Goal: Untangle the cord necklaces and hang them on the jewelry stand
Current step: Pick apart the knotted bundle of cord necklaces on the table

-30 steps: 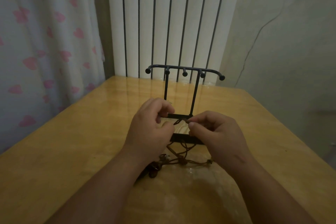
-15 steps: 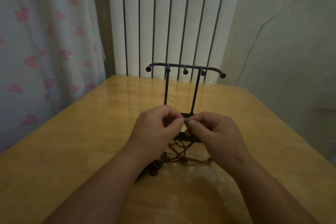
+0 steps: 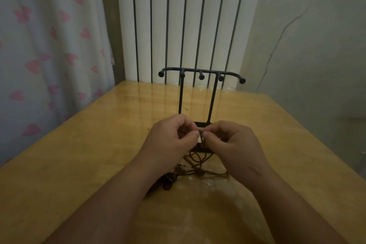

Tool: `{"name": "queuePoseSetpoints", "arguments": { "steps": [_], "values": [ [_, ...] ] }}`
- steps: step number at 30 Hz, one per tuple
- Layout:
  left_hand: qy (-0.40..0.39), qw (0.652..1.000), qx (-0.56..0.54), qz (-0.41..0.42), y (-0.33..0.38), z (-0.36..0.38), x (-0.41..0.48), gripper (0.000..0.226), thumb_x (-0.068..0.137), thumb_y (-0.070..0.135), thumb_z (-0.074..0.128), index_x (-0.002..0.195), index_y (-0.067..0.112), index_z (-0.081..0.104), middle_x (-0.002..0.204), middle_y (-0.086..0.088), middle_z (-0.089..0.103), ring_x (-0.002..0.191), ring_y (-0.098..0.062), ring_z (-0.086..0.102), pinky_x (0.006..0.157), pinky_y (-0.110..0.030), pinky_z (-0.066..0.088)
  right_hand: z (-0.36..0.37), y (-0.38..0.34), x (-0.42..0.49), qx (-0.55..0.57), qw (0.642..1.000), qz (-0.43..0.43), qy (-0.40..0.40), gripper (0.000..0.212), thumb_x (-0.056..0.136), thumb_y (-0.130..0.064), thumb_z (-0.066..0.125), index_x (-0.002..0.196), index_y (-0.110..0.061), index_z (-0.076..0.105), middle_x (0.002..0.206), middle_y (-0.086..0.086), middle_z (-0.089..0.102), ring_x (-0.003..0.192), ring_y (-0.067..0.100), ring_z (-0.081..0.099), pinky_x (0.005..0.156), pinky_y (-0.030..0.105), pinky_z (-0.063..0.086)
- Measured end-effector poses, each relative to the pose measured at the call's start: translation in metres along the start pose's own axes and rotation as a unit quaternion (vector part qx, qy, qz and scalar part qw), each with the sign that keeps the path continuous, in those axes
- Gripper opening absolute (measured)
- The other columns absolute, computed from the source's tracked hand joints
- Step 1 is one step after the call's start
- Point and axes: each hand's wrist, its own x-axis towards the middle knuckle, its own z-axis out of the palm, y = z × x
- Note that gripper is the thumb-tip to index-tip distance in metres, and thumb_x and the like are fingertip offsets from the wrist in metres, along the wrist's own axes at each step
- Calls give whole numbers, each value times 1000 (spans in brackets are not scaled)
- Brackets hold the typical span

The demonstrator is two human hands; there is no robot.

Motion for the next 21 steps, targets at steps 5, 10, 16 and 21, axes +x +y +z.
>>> {"name": "queuePoseSetpoints", "arguments": {
  "steps": [5, 10, 16, 21],
  "values": [
    [-16, 1000, 4, -4, -2, -1, 2, 11, 89, 21, 64, 81, 29, 64, 68, 9, 60, 60, 3, 54, 53, -11, 42, 0, 1, 0, -20, 1000, -5, -6, 10, 88, -26, 64, 84, -30, 72, 71, -12, 68, 69, -1, 62, 59, 13, 48],
    [-57, 998, 6, 3, -3, -4, 3, 17, 90, 18, 61, 79, 30, 59, 68, 9, 57, 59, 3, 51, 53, -11, 41, -2, 0, -1, -19, 999, -17, -28, 9, 88, -25, 65, 85, -27, 73, 72, -11, 68, 65, -4, 59, 57, 10, 45],
    [-80, 997, -6, 8, -7, -6, 4, 21, 90, 15, 60, 77, 31, 57, 68, 9, 56, 60, 3, 50, 54, -13, 40, -3, -1, -2, -50, 997, -40, -37, 7, 87, -23, 67, 87, -29, 70, 75, -14, 66, 60, -6, 55, 52, 9, 40],
    [-96, 995, -2, 13, -9, -6, 4, 20, 91, 15, 59, 78, 31, 57, 66, 11, 55, 59, 3, 49, 54, -13, 40, -6, 0, -3, -103, 991, -69, -43, 5, 84, -31, 64, 84, -36, 66, 71, -31, 59, 59, -1, 51, 50, 12, 38]
  ]
}}
